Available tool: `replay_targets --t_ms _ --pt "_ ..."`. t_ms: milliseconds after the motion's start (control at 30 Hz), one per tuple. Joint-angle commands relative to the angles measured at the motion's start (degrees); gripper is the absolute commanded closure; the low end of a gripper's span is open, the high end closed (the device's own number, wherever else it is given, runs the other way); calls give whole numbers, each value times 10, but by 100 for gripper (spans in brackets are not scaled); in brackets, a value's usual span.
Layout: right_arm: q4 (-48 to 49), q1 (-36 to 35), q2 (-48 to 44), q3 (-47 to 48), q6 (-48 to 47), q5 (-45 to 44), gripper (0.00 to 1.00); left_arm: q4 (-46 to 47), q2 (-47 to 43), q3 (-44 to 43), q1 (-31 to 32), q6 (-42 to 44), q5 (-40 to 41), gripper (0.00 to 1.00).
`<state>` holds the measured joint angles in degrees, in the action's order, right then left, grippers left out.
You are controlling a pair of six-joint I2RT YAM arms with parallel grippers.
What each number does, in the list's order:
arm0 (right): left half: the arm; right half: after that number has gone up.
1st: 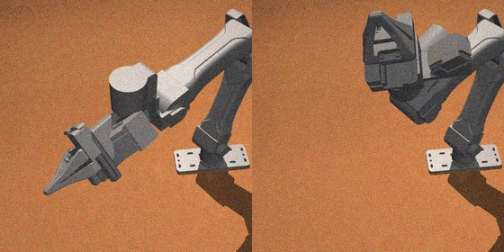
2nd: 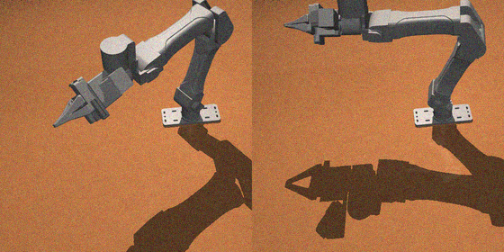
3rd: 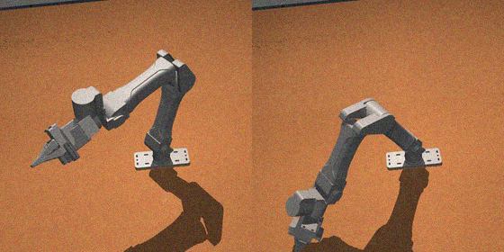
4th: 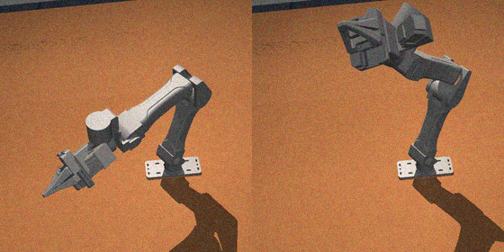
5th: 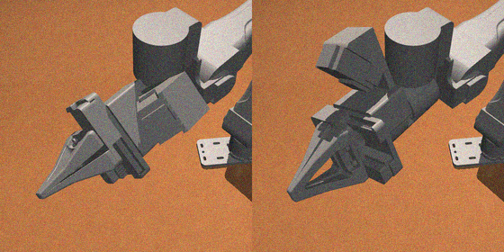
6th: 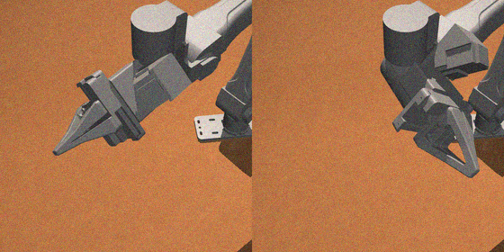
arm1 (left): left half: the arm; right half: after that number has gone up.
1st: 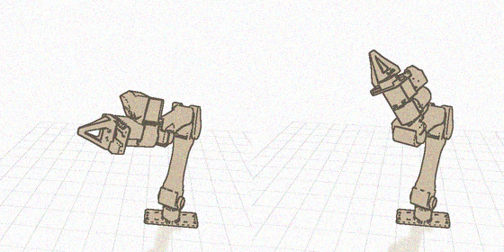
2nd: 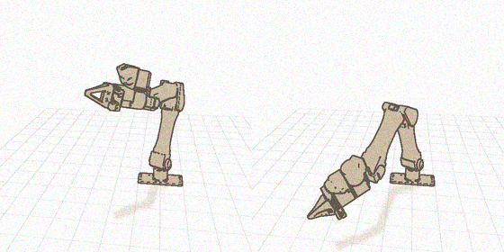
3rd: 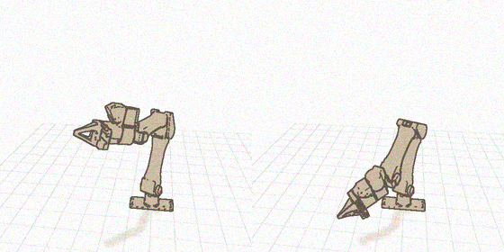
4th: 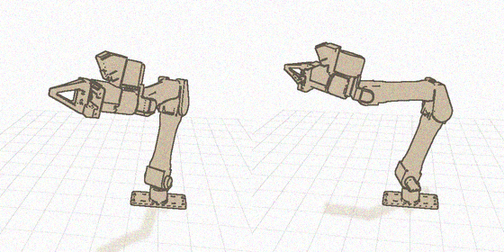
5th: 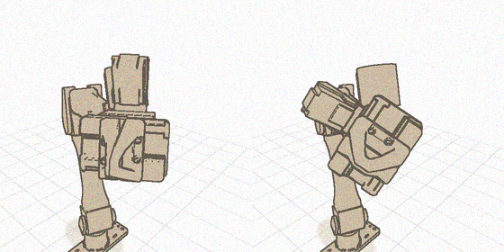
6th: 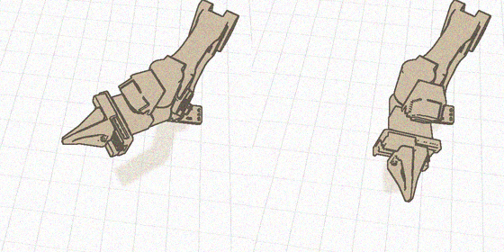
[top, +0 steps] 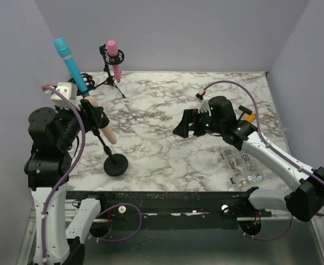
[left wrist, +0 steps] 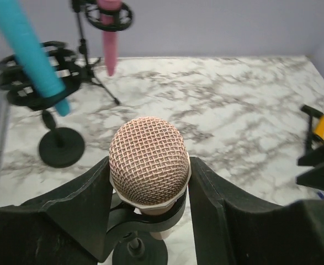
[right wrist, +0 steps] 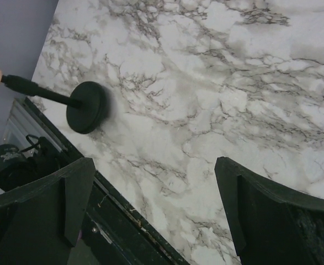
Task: Remove the microphone from the stand
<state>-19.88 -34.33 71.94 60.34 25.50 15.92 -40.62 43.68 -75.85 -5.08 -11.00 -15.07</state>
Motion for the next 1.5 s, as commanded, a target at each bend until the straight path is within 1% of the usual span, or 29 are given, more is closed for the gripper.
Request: replay_targets --t_ms 0,100,200,367,500,633,700,733,767,800,867,900,933,967,1000,1167,1267,1333,1400,1467 --pt "-18 -41 -1 -4 16 -13 0 67 20 -24 139 -2 26 100" --pt "-22 -68 -3 -1 28 -33 0 93 45 -29 210 10 56 100" --pt "-26 -84 -7 0 40 -50 0 122 77 -38 261 28 72 100" --pt "-38 -96 -18 1 53 -76 0 127 158 -85 350 81 128 100" --pt "-52 -96 -32 0 59 -95 0 146 203 -88 379 83 125 100" --pt "-73 -96 -47 0 56 -121 0 138 228 -91 382 73 101 100" --pt "-83 -97 -51 3 51 -132 0 136 230 -88 382 71 82 83" --pt "-88 -97 -51 6 46 -133 0 137 226 -83 382 68 75 70" --pt "-90 -96 -52 9 39 -131 0 141 221 -76 382 68 67 61" --pt "-94 -97 -52 16 32 -130 0 148 215 -66 382 68 56 54" --pt "-99 -97 -50 32 17 -127 0 160 202 -49 381 68 38 36" --pt "-100 -97 -49 39 11 -125 0 163 198 -44 378 66 23 22" --pt "-101 -97 -45 49 5 -121 0 164 194 -40 372 62 7 14" --pt "-103 -96 -42 60 1 -118 0 165 190 -38 366 58 -12 4" --pt "-106 -96 -36 70 -3 -114 0 169 183 -33 360 57 -26 1" --pt "-102 -108 -4 110 -11 -86 0 210 128 17 311 52 -74 1" --pt "-102 -145 21 148 -10 -111 0 228 96 39 298 66 -74 1" --pt "-108 -183 35 182 -18 -154 0 243 75 56 295 74 -46 1" --pt "-109 -215 48 212 -25 -212 0 250 55 68 294 77 4 1" --pt "-114 -234 62 243 -23 -255 0 265 38 85 294 73 83 1"
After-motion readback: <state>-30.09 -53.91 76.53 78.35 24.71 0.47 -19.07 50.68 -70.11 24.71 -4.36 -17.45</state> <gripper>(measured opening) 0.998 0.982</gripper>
